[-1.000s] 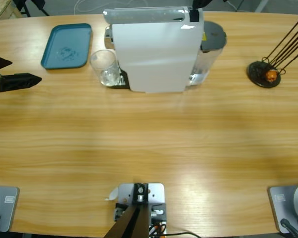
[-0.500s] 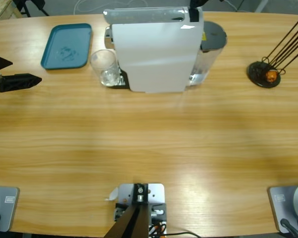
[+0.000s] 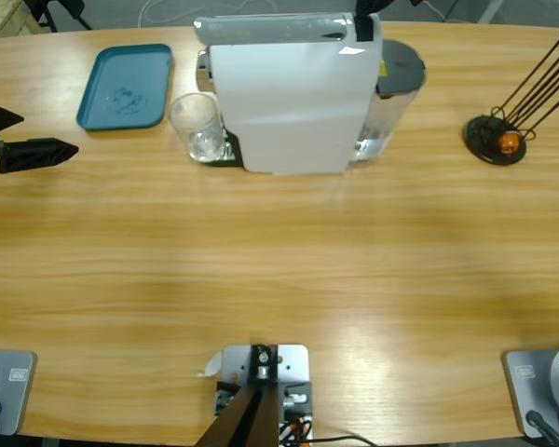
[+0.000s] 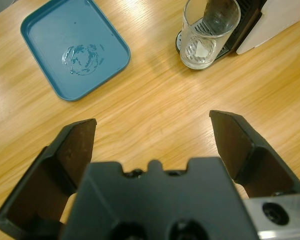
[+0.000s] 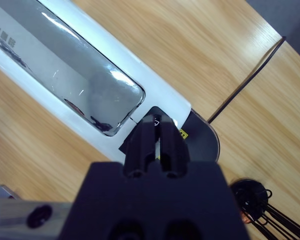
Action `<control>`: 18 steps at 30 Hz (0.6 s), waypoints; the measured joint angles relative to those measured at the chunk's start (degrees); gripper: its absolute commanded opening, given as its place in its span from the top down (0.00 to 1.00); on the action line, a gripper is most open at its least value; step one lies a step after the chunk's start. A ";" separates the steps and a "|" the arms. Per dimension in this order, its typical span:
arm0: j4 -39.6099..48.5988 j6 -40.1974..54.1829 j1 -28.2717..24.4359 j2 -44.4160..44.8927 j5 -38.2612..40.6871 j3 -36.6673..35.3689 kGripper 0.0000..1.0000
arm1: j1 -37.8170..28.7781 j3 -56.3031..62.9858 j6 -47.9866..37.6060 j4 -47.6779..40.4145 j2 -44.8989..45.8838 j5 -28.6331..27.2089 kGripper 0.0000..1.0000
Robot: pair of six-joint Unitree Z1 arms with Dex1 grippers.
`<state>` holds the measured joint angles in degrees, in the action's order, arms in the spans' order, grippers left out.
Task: Pour coffee
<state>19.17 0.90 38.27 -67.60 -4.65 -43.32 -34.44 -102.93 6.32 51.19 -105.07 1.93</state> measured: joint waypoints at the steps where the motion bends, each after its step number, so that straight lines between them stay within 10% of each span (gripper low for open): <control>1: 0.00 0.00 0.00 0.00 0.00 0.00 0.00 | 0.01 -0.22 0.00 0.00 0.02 0.00 0.31; 4: 0.00 0.00 0.00 0.00 0.00 0.00 0.00 | 0.07 -2.35 0.10 1.30 0.02 0.00 0.03; 18: 0.00 0.00 0.00 0.00 0.11 0.00 0.00 | 1.19 -7.12 0.41 6.43 0.02 0.01 0.03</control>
<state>19.17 0.90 38.28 -67.60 -4.54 -43.31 -33.24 -110.05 6.73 57.62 -105.05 1.94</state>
